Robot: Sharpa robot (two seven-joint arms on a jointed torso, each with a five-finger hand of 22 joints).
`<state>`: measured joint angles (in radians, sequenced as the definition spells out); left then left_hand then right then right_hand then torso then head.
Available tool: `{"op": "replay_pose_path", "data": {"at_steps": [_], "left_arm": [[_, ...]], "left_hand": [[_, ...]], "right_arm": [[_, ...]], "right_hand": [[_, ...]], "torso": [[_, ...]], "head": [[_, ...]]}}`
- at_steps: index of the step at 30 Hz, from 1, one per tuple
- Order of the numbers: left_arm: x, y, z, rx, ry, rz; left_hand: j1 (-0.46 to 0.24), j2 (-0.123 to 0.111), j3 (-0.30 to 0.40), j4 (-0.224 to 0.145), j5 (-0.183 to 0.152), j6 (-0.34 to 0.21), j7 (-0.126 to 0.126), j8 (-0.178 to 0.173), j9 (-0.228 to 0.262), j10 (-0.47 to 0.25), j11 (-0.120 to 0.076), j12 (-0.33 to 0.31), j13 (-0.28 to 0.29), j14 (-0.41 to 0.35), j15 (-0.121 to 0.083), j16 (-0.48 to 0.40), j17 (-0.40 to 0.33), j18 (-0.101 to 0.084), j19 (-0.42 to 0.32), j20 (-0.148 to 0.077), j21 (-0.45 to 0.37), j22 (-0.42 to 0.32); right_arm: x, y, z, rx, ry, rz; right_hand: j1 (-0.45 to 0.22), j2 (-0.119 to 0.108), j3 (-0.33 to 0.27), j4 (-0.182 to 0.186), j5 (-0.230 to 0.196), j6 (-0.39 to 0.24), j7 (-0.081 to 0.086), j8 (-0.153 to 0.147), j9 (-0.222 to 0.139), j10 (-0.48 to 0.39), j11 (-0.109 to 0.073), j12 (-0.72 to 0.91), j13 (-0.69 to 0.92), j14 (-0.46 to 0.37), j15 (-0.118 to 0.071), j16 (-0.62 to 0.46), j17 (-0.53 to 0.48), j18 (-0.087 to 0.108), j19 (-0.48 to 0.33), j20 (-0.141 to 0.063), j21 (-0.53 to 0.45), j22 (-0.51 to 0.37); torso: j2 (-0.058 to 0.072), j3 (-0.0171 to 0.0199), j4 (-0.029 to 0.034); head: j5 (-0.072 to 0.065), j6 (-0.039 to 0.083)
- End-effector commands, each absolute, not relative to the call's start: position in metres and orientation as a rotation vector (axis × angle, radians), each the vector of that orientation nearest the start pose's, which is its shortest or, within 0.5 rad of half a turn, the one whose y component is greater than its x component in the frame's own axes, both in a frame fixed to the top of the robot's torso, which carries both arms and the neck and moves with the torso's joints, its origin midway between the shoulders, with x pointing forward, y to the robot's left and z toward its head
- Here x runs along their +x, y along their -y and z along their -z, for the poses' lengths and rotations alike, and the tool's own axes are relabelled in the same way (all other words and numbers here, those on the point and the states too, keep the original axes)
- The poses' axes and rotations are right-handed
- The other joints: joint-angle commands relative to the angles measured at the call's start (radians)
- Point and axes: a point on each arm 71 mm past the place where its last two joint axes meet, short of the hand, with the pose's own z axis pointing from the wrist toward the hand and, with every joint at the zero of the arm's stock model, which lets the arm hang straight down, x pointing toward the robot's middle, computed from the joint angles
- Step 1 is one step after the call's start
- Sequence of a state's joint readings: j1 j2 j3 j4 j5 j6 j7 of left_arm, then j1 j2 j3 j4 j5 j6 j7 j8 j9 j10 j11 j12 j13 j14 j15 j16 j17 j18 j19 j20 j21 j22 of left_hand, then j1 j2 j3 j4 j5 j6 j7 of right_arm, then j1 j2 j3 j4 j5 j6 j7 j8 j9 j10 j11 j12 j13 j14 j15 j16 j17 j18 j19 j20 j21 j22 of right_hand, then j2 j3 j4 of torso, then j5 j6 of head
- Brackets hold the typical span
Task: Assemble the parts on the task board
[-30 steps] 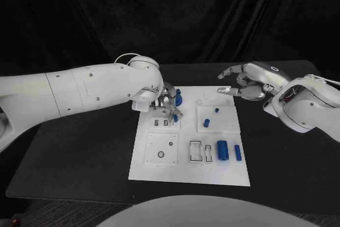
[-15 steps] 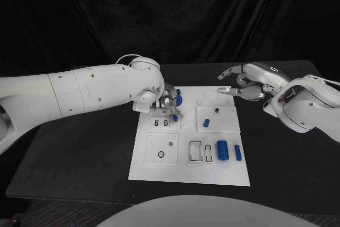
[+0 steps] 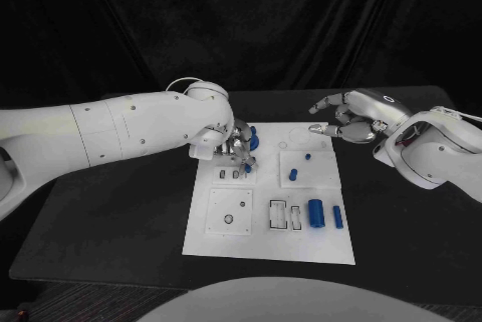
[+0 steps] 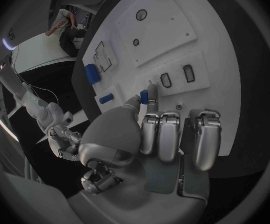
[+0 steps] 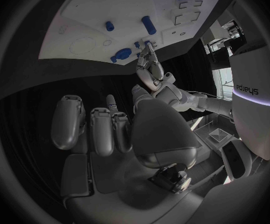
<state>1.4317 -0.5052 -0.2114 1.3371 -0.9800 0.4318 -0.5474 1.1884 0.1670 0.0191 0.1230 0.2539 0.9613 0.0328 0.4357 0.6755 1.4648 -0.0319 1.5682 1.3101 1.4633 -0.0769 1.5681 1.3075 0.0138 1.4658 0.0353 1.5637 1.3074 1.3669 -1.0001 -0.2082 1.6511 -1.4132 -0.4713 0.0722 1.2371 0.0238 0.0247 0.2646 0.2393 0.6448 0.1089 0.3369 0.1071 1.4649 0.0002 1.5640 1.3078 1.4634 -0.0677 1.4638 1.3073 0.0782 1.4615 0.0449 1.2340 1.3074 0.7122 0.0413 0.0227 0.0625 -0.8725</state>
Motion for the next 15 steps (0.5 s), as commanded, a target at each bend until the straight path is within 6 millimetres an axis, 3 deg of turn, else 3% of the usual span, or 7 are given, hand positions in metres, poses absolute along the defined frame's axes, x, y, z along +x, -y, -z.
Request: {"op": "replay_pose_path", "data": {"at_steps": [1, 6, 15], "left_arm": [[0.5023, -0.1019, 0.1922, 0.263, -2.533, 0.361], [0.5026, -0.1031, 0.1924, 0.259, -2.532, 0.362], [0.5035, -0.1094, 0.1919, 0.228, -2.516, 0.364]], "left_hand": [[0.004, -0.007, 0.033, -0.015, 0.031, 0.008, -0.001, -0.013, 0.007, 0.106, -0.008, 0.003, 0.261, 0.108, -0.007, 0.003, 0.263, -0.007, 0.085, -0.006, -0.006, 0.243], [-0.009, -0.029, 0.102, -0.04, 0.088, 0.013, 0.001, -0.034, 0.02, 0.106, -0.007, 0.003, 0.261, 0.108, -0.006, 0.003, 0.263, -0.007, 0.084, -0.005, -0.007, 0.242], [-0.084, -0.091, 0.289, -0.087, 0.146, 0.026, 0.003, -0.067, 0.064, 0.106, -0.005, 0.003, 0.261, 0.108, -0.005, 0.003, 0.263, -0.007, 0.083, -0.003, -0.008, 0.242]], "right_arm": [[0.4592, 0.2342, 0.1475, -0.254, -1.499, -0.719], [0.4592, 0.235, 0.1477, -0.253, -1.502, -0.717], [0.4589, 0.2359, 0.1478, -0.251, -1.505, -0.714]], "right_hand": [[0.012, 0.001, 0.0, -0.006, 0.009, 0.009, -0.001, -0.005, -0.001, 0.091, 0.007, -0.007, 0.245, 0.074, 0.007, -0.006, 0.093, -0.008, -0.003, 0.003, -0.006, 0.17], [0.017, 0.002, 0.001, -0.008, 0.016, 0.01, -0.001, -0.005, -0.003, 0.091, 0.007, -0.007, 0.244, 0.074, 0.007, -0.007, 0.091, -0.007, -0.003, 0.003, -0.007, 0.17], [0.024, 0.005, 0.002, -0.011, 0.039, 0.013, -0.001, -0.007, -0.007, 0.089, 0.006, -0.009, 0.242, 0.073, 0.007, -0.009, 0.087, -0.006, -0.005, 0.003, -0.012, 0.169]], "torso": [[0.0, -0.0001, 0.0006], [0.0, -0.0005, 0.001], [0.0, -0.0004, 0.0009]], "head": [[0.002, 0.0], [0.004, 0.0], [0.0, 0.0]]}}
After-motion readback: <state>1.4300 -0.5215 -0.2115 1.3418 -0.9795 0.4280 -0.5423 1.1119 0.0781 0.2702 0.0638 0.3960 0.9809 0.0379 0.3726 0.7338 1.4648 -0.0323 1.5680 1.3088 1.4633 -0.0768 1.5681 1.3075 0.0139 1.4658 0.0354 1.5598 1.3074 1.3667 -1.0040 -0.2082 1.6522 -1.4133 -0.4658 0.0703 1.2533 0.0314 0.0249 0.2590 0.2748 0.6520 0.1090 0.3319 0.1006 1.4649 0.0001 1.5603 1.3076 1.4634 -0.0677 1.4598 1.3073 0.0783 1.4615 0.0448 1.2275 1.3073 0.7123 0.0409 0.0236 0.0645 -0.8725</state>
